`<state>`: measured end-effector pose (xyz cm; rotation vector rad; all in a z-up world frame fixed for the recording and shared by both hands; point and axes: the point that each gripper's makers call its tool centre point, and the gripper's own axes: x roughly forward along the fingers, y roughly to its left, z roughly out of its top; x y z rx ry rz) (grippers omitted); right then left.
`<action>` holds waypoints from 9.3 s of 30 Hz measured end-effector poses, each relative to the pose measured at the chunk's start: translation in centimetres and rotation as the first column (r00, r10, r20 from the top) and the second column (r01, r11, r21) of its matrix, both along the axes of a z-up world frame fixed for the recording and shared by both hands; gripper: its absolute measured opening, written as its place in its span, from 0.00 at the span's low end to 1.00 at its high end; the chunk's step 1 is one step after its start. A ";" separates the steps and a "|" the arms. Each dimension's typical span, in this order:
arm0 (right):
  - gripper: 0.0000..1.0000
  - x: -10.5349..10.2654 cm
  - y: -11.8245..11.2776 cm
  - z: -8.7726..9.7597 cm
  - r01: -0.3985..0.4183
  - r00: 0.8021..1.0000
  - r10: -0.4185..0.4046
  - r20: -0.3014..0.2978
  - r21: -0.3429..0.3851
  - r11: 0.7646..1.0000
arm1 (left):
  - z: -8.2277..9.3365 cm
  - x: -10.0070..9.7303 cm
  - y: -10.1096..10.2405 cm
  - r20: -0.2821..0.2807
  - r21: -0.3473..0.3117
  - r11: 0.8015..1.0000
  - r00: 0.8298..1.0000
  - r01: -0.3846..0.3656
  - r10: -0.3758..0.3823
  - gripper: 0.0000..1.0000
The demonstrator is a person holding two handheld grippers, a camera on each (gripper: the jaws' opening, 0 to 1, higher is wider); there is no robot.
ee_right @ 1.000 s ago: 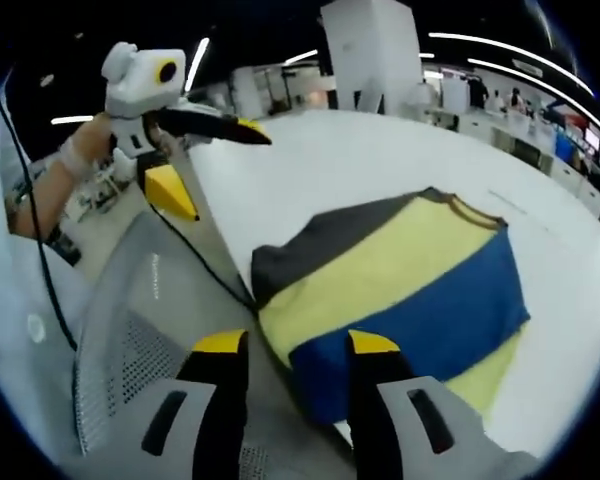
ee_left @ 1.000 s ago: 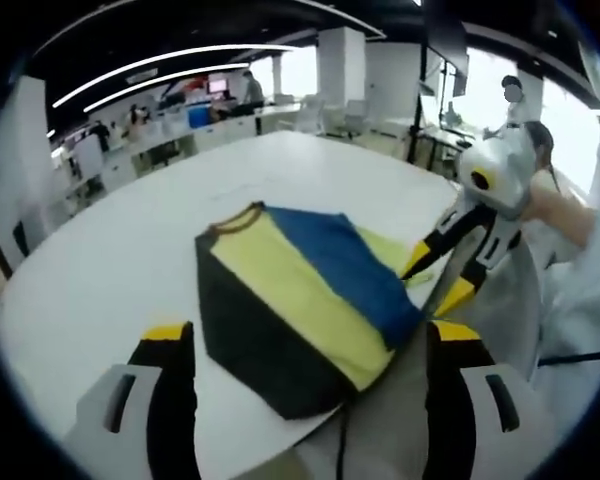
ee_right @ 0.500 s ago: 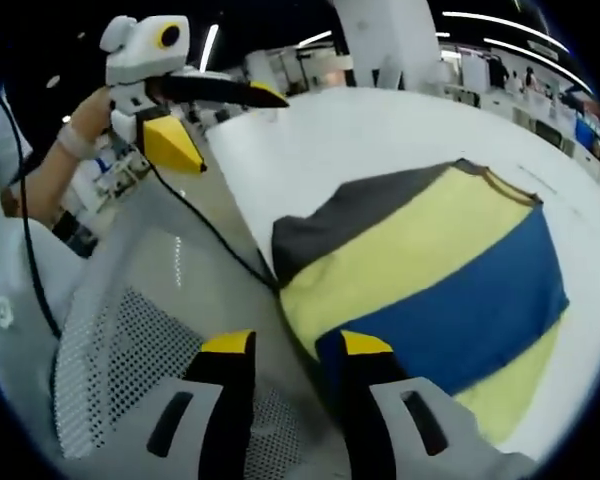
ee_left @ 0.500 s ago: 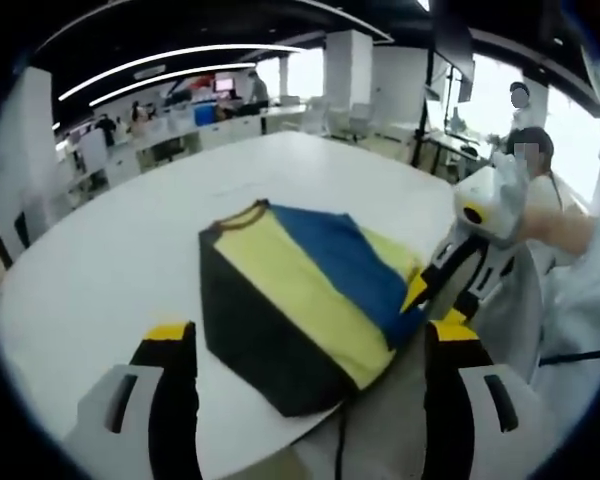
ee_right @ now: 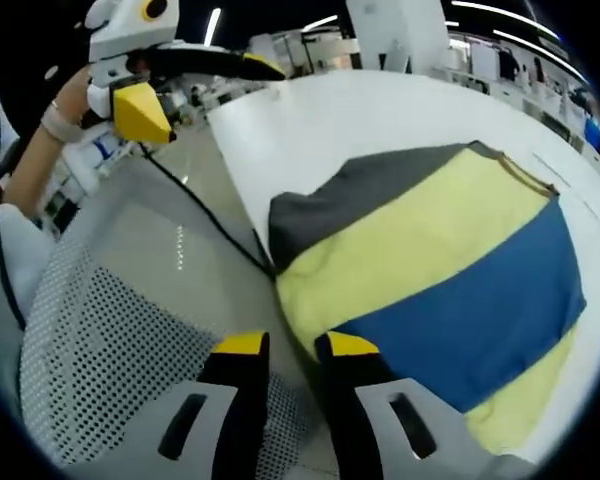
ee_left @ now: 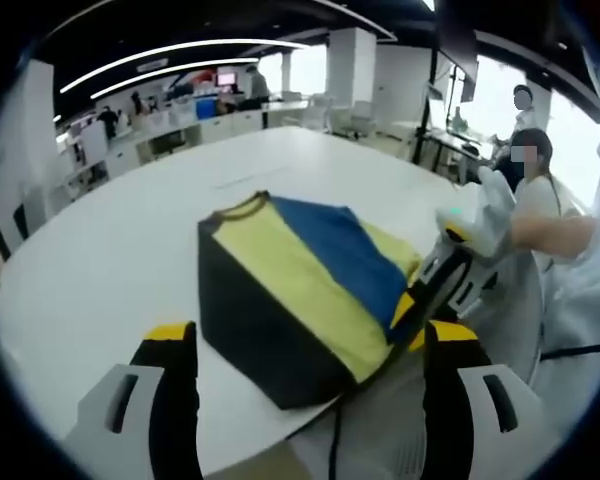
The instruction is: Fold the garment on the visible template until the final outline fits inside the template.
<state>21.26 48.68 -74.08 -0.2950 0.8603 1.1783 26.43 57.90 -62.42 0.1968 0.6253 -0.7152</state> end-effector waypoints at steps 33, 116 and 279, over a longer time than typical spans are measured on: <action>0.12 1.7 -1.0 -2.5 -0.010 0.999 0.015 0.049 -0.103 0.995 | -0.5 -0.4 -0.1 -0.031 0.007 1.000 0.999 0.018 -0.018 0.89; 0.02 11.0 -16.0 6.4 0.239 0.936 -0.188 0.298 -0.143 0.960 | 1.8 -0.6 0.0 0.015 0.058 0.998 1.000 -0.001 0.000 0.92; 0.02 30.9 -51.4 0.9 0.527 0.845 -0.297 0.444 -0.597 0.605 | 2.2 -1.8 1.2 -0.065 0.138 0.976 0.982 -0.168 0.178 0.89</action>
